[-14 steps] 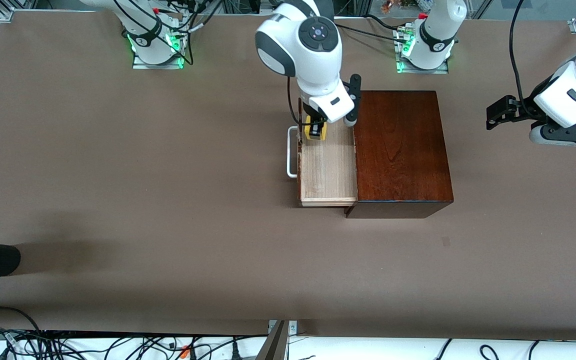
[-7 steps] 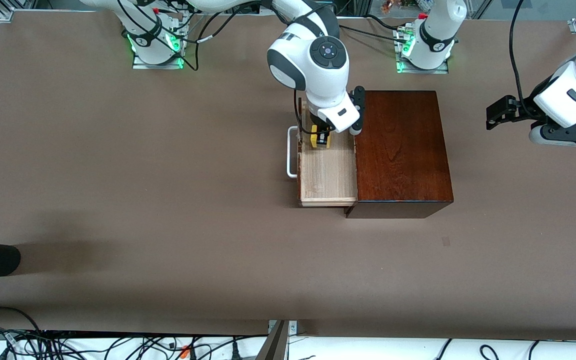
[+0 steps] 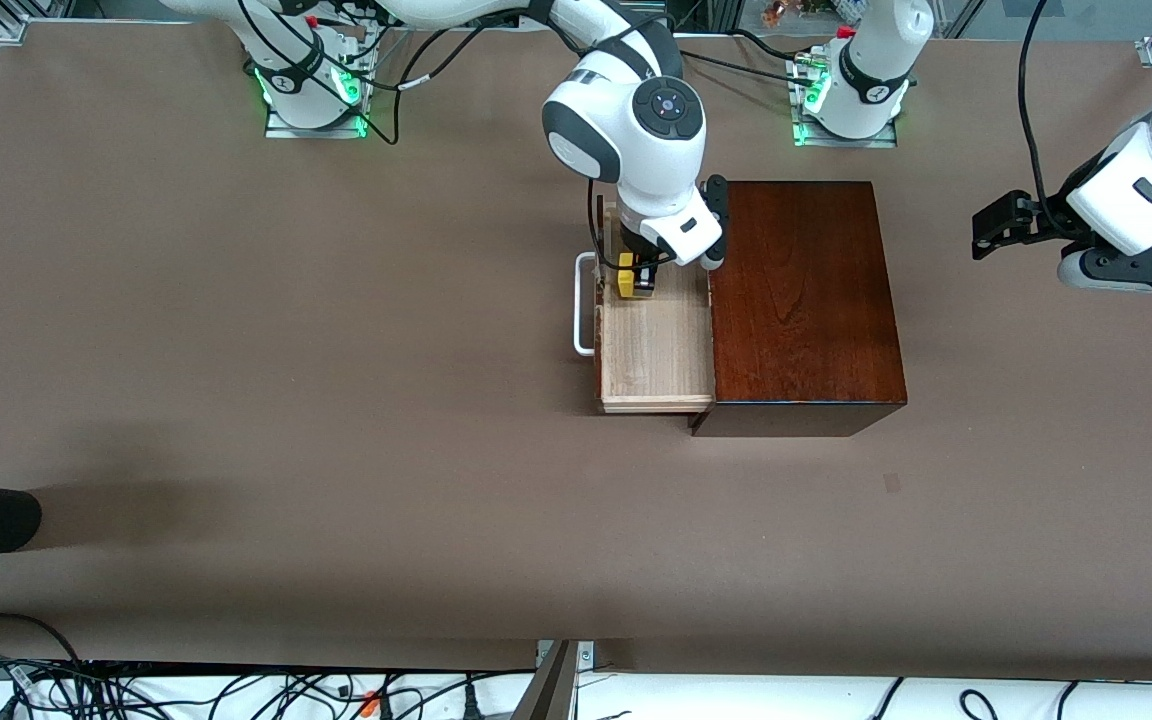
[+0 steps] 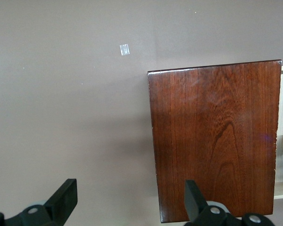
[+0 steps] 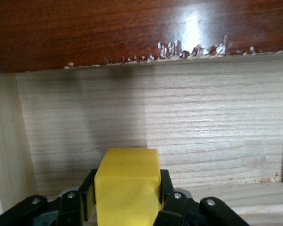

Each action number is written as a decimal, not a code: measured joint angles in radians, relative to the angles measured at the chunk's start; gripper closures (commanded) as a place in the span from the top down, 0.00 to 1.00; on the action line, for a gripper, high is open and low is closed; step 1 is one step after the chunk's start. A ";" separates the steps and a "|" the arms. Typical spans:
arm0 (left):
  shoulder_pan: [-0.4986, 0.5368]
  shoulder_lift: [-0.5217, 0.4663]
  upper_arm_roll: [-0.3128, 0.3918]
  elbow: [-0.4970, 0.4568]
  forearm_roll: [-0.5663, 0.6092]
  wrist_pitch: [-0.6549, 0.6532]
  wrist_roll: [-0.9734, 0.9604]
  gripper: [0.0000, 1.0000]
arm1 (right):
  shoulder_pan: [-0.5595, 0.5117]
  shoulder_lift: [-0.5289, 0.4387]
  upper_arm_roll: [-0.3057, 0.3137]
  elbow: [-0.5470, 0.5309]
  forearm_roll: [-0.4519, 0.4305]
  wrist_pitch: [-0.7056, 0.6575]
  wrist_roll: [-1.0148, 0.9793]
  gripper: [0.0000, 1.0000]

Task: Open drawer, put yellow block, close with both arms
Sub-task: 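Lower the cube into the drawer and open the right gripper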

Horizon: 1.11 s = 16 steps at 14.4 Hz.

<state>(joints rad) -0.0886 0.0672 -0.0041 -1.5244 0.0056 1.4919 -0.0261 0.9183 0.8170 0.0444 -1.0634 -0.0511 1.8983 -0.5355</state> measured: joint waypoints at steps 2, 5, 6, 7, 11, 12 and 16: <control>0.000 0.000 0.000 0.000 0.000 0.000 0.000 1.00 | 0.001 0.007 0.000 -0.001 -0.001 0.000 -0.004 0.43; -0.001 0.000 0.000 0.000 0.000 0.000 0.000 1.00 | 0.002 0.015 0.000 -0.002 -0.011 -0.002 -0.011 0.43; -0.002 0.000 0.000 0.000 0.000 0.000 0.000 1.00 | 0.002 0.017 0.000 -0.004 -0.012 -0.003 -0.012 0.43; -0.002 0.000 0.000 0.000 0.000 0.000 0.000 1.00 | 0.002 0.019 0.000 -0.008 -0.013 -0.004 -0.012 0.43; -0.002 0.000 0.000 0.000 0.000 0.000 0.000 1.00 | 0.004 0.024 0.000 -0.011 -0.016 -0.004 -0.013 0.49; -0.002 0.000 0.000 0.000 0.000 0.000 0.000 1.00 | 0.005 0.024 0.000 -0.011 -0.017 -0.005 -0.013 0.56; -0.002 0.000 0.000 0.000 0.000 0.000 0.000 1.00 | 0.011 0.025 0.000 -0.012 -0.018 -0.008 -0.012 1.00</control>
<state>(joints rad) -0.0902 0.0673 -0.0041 -1.5244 0.0056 1.4919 -0.0261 0.9290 0.8417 0.0444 -1.0759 -0.0693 1.8904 -0.5478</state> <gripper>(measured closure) 0.000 0.344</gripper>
